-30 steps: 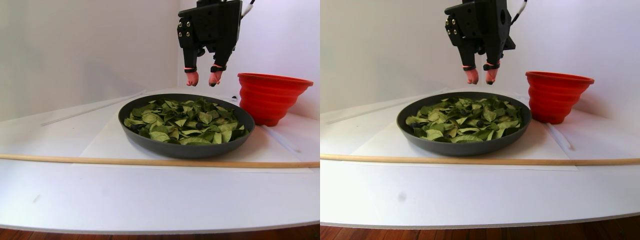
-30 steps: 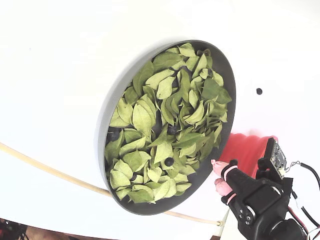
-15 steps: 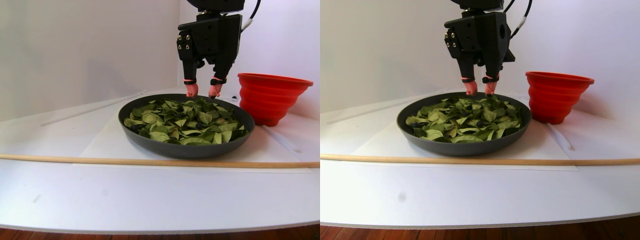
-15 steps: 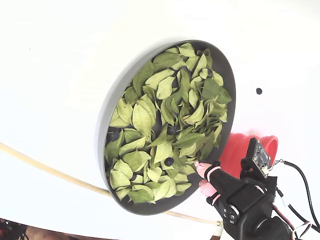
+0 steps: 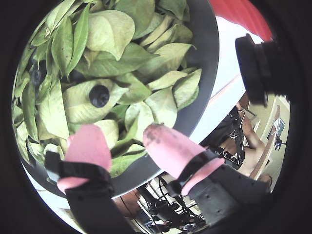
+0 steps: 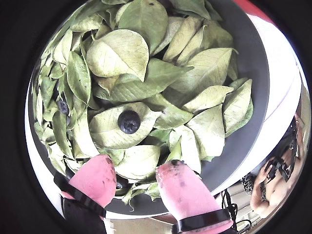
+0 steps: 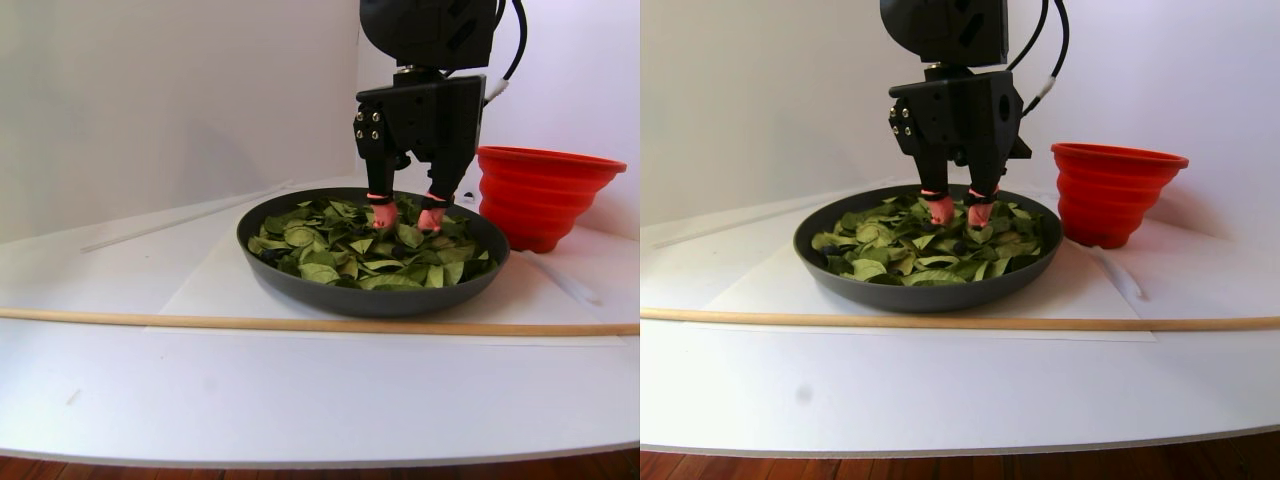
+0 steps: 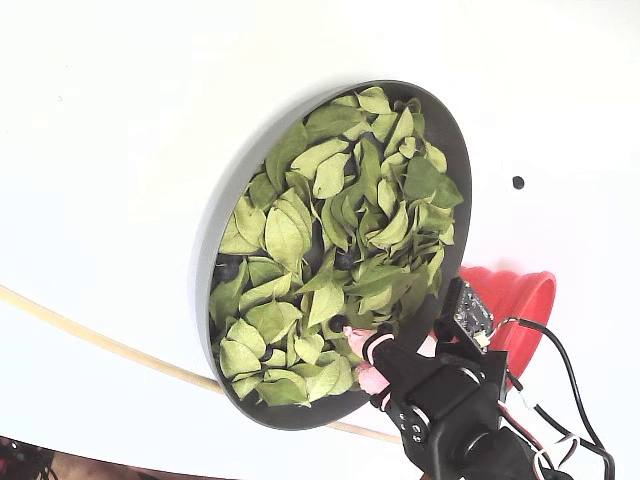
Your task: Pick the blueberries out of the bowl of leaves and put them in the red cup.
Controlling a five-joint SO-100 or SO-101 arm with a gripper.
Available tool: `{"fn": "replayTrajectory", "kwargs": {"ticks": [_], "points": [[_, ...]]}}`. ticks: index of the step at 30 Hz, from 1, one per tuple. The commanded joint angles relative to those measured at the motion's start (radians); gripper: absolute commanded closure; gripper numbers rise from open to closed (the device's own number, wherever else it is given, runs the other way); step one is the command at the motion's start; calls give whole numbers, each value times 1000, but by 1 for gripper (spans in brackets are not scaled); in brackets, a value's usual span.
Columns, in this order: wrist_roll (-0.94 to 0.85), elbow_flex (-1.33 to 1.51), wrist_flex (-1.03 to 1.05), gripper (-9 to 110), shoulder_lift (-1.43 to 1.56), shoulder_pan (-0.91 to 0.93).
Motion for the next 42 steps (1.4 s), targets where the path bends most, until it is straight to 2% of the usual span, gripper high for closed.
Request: {"fn": "replayTrajectory", "kwargs": {"ticks": [1, 20, 42], "points": [[14, -38, -25, 86, -2, 14], [54, -143, -83, 86, -124, -3], [58, -107, -123, 86, -155, -17]]}}
